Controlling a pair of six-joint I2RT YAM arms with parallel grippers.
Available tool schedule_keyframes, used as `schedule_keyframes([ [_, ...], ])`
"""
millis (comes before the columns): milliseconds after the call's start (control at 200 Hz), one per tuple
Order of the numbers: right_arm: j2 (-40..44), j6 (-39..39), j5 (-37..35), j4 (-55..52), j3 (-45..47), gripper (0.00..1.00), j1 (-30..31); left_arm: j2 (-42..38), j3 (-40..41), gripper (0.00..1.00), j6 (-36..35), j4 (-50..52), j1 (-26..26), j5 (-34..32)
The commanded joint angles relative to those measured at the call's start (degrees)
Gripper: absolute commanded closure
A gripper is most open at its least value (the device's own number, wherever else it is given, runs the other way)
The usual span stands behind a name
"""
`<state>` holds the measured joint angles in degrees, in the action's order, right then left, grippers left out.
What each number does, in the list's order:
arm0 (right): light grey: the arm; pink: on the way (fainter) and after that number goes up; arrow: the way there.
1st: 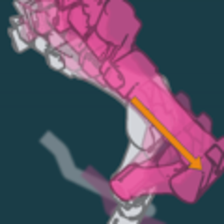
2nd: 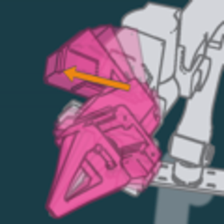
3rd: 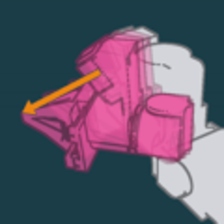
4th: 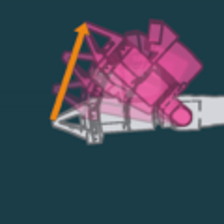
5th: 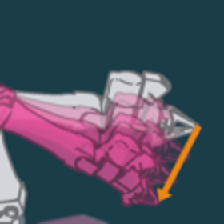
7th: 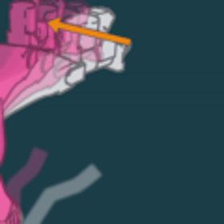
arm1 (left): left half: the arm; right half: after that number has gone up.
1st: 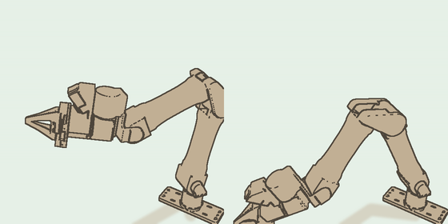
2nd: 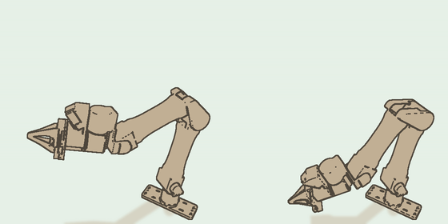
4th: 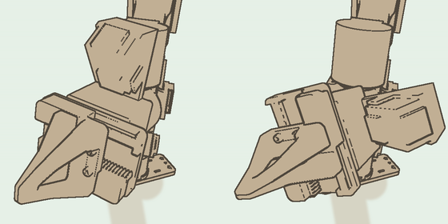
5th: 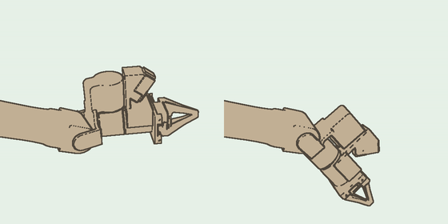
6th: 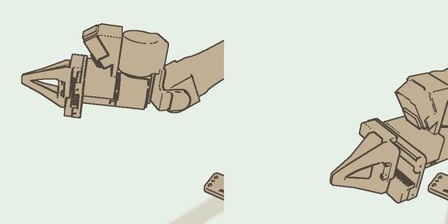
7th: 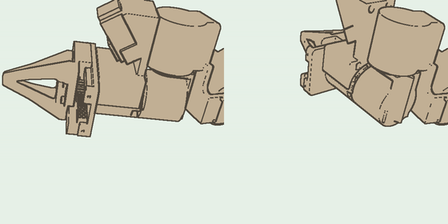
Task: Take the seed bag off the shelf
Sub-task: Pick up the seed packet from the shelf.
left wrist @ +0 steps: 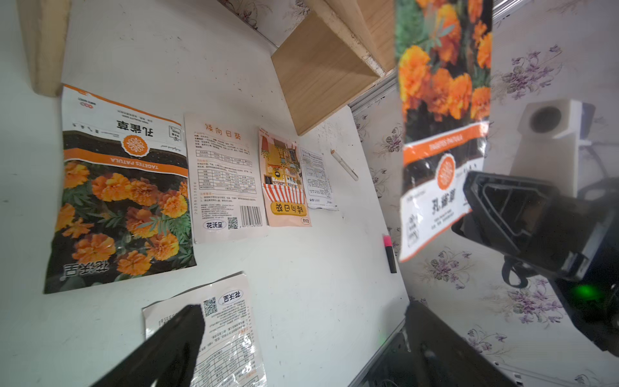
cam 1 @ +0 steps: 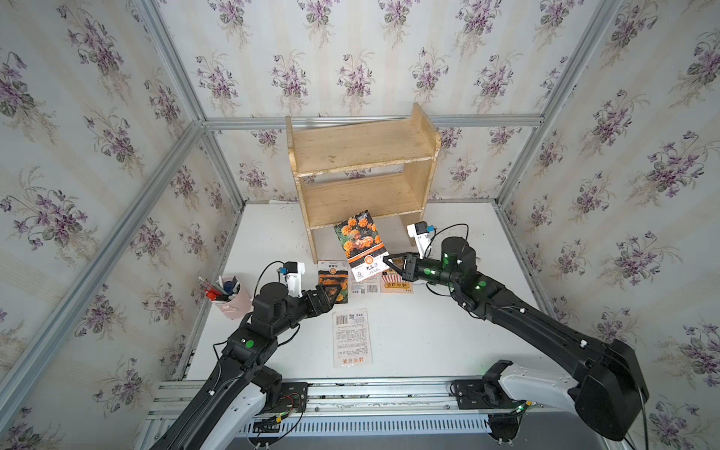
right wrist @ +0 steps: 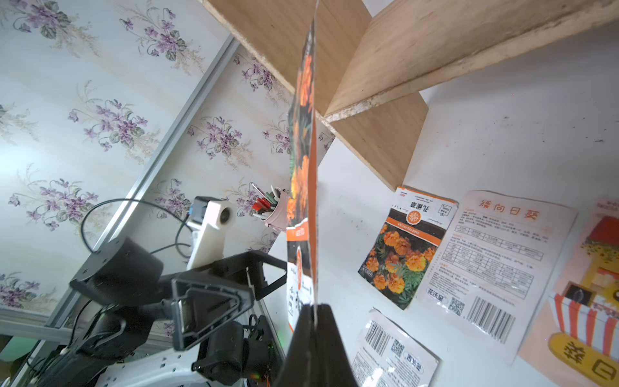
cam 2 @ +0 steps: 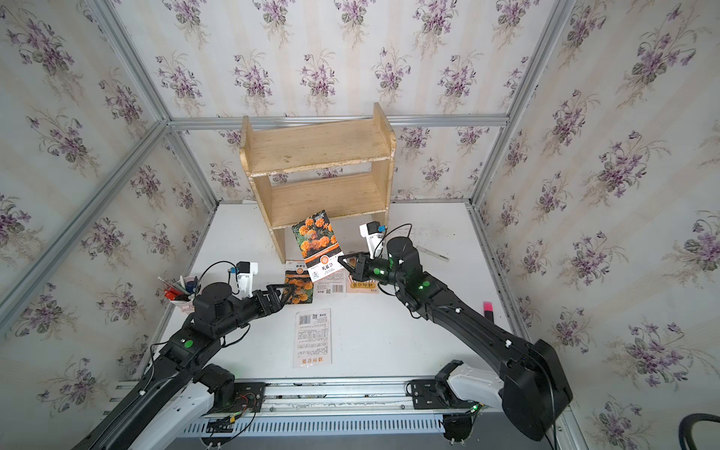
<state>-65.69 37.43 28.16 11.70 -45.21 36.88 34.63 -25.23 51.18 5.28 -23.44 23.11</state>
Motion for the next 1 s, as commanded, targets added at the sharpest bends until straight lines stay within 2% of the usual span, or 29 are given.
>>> schedule_keyframes([
  [0, 3.4, 0.9, 0.7, 2.4, 2.6, 1.00, 1.3, 1.3, 1.6, 0.05, 5.3, -17.9, 0.0, 3.0],
  [215, 7.5, 3.0, 0.6, 6.2, 8.1, 1.00, 4.2, 6.0, 2.4, 0.07, 7.8, -27.5, 0.0, 6.0],
  [420, 7.8, 4.3, 0.6, 7.9, 8.7, 1.00, 6.4, 9.5, 2.3, 0.21, 9.5, -32.1, -0.7, 7.4],
  [669, 6.7, 4.1, -1.0, 8.4, 8.8, 1.00, 7.9, 9.8, 1.7, 0.67, 10.1, -31.2, -2.4, 7.8],
  [854, 6.3, 3.8, -1.9, 8.3, 9.1, 1.00, 8.4, 10.1, 0.7, 0.84, 10.7, -30.8, -3.1, 9.4],
  [969, 6.5, 3.6, -2.6, 7.3, 9.1, 1.00, 8.4, 10.0, 0.1, 1.00, 10.3, -29.4, -3.2, 10.4],
  [994, 6.7, 3.5, -2.8, 6.8, 9.2, 1.00, 8.5, 10.0, 0.0, 1.00, 10.0, -28.8, -3.2, 10.6],
])
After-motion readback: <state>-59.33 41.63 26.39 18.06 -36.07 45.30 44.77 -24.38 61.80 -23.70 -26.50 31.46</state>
